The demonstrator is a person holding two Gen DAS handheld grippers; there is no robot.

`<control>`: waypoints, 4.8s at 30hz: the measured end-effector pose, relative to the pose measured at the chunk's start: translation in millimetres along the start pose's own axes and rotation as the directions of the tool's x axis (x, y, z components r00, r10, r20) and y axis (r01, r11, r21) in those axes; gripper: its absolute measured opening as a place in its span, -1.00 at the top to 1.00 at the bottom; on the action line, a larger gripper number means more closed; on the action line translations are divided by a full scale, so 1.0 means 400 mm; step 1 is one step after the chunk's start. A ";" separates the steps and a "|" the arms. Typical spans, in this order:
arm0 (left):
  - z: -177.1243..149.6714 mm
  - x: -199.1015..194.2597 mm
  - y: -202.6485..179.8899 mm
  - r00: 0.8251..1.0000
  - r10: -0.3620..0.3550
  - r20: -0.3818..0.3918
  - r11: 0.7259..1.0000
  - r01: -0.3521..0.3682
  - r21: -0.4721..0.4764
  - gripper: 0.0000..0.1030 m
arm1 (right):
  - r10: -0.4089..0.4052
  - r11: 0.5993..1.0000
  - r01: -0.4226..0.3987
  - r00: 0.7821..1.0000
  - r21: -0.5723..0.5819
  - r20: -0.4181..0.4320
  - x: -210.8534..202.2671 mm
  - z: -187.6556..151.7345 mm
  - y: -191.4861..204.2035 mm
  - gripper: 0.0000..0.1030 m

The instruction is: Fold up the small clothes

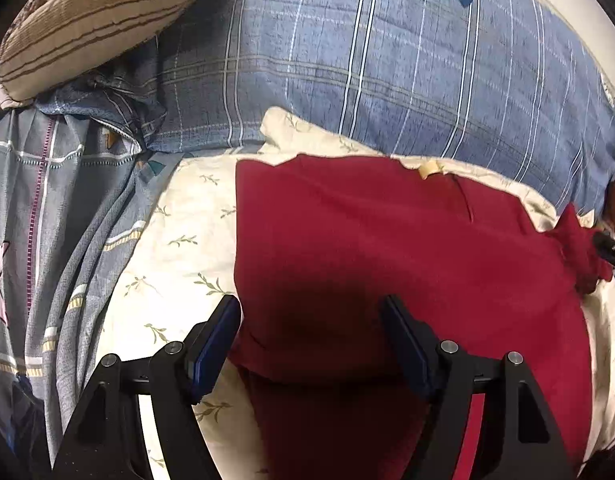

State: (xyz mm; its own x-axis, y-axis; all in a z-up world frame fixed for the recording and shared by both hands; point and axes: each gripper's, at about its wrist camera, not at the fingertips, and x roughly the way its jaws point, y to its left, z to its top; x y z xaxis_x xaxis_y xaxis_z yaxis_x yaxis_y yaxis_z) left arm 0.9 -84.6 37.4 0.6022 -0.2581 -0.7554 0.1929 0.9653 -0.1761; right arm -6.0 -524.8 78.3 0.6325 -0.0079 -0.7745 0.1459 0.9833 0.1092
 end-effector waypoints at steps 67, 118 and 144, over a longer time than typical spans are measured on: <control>0.018 -0.049 0.101 0.994 -0.059 0.087 0.982 0.074 -0.172 -0.46 | 0.367 0.868 -0.389 0.921 -0.308 -0.128 0.110 -0.143 0.557 -0.36; 0.036 0.035 0.007 0.996 -0.081 -0.030 0.995 0.079 -0.053 0.42 | -0.132 0.986 0.117 0.983 -0.118 -0.129 0.040 -0.210 0.081 0.58; 0.066 0.107 0.054 0.999 0.024 -0.033 0.983 -0.030 -0.183 -0.28 | 0.053 0.995 -0.058 0.996 -0.076 -0.066 0.035 -0.162 0.169 0.21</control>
State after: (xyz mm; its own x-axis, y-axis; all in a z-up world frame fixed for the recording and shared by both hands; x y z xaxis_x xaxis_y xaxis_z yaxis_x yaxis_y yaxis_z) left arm 51.3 -75.8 18.0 0.5806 -0.2331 -0.7801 0.0298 0.9636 -0.2657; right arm -36.5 -446.5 34.4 0.5878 0.0561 -0.8070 0.0506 0.9931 0.1059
